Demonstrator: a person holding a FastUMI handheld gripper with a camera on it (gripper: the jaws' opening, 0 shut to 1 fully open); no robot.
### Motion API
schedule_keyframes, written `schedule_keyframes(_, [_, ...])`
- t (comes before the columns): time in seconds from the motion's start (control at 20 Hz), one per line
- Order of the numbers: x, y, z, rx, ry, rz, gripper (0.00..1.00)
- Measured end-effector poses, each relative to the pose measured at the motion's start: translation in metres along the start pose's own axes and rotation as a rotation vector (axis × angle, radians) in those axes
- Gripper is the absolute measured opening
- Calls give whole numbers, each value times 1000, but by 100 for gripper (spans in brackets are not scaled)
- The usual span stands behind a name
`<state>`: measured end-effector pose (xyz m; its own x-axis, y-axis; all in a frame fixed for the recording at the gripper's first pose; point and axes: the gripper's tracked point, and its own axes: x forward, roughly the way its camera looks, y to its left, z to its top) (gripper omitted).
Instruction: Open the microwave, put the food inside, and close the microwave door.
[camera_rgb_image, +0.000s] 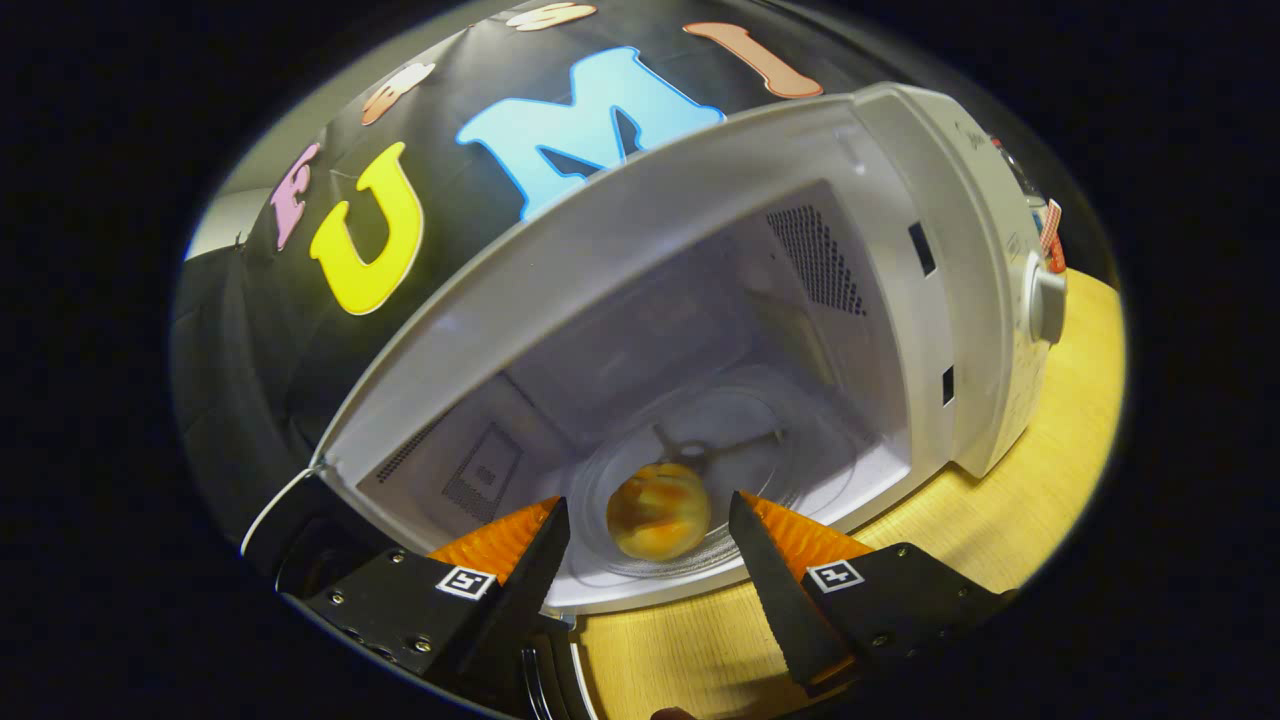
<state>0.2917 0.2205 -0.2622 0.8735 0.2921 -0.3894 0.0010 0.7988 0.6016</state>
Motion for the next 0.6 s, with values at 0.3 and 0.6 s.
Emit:
schedule_keyframes(0.3, [-97,21,30,-151,-81,50,97])
schedule_keyframes(0.6, [-197,45,53,-226,-167,97,97])
